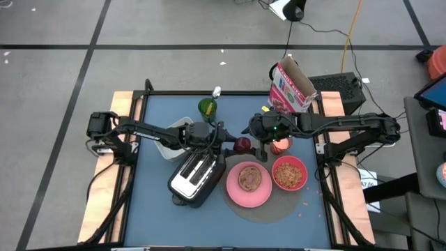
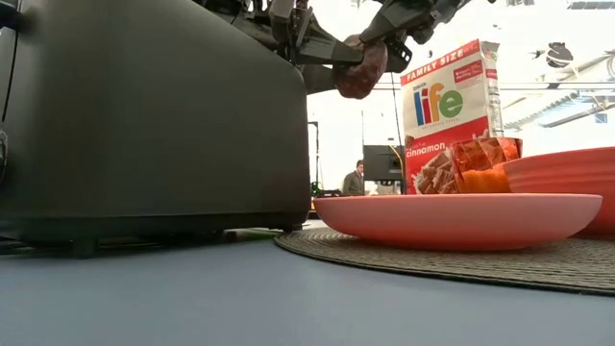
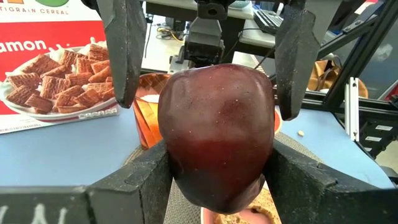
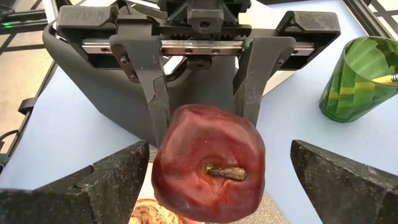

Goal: Arrange a breakfast setting
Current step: Put the apple on the placemat to the top of the pink plate

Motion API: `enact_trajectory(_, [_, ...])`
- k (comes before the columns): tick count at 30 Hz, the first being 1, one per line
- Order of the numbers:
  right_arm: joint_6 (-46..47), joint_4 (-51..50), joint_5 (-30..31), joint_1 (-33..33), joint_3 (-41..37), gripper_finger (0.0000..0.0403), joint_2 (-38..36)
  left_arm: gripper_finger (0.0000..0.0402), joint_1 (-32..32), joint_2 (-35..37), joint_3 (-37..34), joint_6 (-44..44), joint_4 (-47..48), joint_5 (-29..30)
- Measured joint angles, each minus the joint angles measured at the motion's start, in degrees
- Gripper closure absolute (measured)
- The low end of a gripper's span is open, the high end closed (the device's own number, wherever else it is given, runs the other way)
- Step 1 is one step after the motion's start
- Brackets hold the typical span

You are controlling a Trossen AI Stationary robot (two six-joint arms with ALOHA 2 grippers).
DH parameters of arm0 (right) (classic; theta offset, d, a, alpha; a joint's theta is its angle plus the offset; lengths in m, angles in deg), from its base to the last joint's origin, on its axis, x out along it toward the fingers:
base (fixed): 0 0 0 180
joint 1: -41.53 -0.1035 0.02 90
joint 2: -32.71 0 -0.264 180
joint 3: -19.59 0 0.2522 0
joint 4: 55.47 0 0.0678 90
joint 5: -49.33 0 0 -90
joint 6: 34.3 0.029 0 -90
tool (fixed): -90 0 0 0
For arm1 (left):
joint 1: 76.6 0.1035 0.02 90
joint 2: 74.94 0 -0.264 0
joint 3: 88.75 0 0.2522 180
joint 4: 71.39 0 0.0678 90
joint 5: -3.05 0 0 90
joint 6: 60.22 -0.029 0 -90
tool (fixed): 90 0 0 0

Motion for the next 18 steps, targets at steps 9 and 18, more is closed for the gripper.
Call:
enact_trajectory(9, [-0.03,-0.10,0.01,-0.01,0.00,0.0041,0.00,0.0178,0.00,0.00,0.01,0.00,-0.02,0.00])
enact_trajectory(18, [-0.01,-0.13,-0.02,-0.01,-0.02,0.0122,0.00,0.0178,0.02,0.00,0.01,-0.04,0.00,0.57])
